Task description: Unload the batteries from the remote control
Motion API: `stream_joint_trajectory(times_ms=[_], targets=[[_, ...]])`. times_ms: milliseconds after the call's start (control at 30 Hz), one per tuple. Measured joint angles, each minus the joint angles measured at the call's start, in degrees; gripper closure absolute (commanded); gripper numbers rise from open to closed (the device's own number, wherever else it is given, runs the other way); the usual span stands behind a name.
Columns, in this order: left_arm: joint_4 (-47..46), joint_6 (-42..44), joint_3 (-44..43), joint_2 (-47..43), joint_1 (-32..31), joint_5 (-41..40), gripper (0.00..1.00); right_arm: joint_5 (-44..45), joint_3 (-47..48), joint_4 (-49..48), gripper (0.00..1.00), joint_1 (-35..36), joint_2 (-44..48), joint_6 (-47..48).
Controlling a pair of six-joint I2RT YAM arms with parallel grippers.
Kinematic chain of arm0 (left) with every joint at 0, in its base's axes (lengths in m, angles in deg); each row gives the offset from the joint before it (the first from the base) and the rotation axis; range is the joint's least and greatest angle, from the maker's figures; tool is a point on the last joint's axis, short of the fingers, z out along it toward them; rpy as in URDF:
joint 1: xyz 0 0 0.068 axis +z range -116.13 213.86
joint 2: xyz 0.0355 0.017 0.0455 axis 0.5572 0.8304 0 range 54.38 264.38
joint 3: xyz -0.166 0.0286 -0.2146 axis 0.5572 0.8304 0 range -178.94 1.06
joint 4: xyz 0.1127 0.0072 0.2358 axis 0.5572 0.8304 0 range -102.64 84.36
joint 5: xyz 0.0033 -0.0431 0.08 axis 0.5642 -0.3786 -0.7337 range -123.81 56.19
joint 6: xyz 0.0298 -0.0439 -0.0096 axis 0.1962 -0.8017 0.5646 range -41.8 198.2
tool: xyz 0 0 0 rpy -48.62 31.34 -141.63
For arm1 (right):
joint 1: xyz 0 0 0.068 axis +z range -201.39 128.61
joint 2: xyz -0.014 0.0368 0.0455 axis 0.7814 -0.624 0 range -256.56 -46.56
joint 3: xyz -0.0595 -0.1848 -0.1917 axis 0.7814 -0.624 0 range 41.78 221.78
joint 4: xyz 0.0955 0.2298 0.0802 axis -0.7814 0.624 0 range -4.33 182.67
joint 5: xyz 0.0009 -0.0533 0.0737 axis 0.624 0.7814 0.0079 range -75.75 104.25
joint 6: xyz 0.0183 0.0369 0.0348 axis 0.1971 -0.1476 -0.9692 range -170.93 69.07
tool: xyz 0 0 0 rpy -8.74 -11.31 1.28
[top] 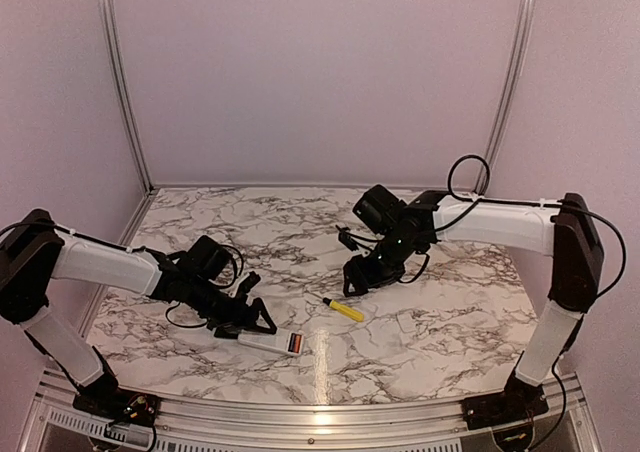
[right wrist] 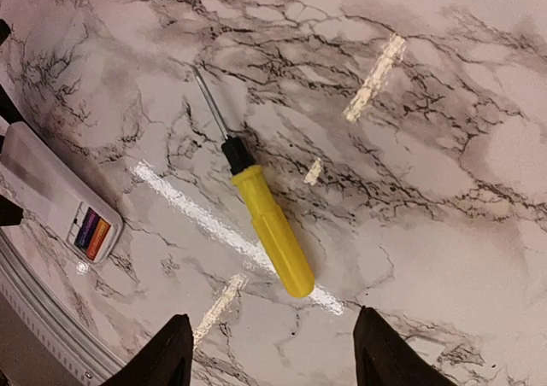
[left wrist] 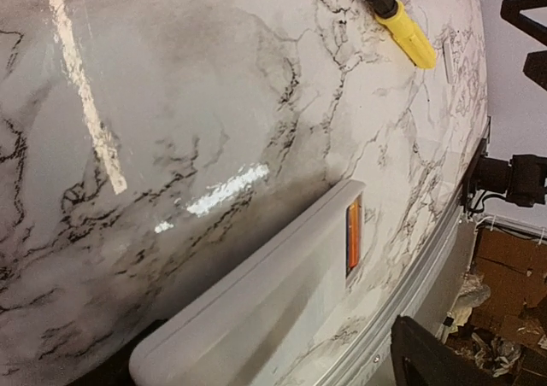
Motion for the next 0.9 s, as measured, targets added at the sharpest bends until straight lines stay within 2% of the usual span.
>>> stream_joint_trajectory(times_ms=[200, 467, 800, 900], targets=[[5.3, 1.5, -0.7, -3.7, 0.0, -5.2, 0.01, 1.4, 2.8, -0.8, 0.36, 0.9, -6.1, 3.0], [10.6, 2.3, -1.4, -10.0, 0.5, -12.2, 0.01, 1.9, 3.5, -1.1, 0.42, 2.7, -10.7, 5.6], [11.5, 2.0, -1.9, -16.9, 1.1, -15.5, 0.01, 0.3, 3.5, -2.9, 0.55, 2.7, -13.2, 7.0], [11.4, 1.8, -1.9, -18.2, 1.2, -15.6, 0.02, 0.0, 3.5, -3.2, 0.66, 2.7, -14.1, 7.2]])
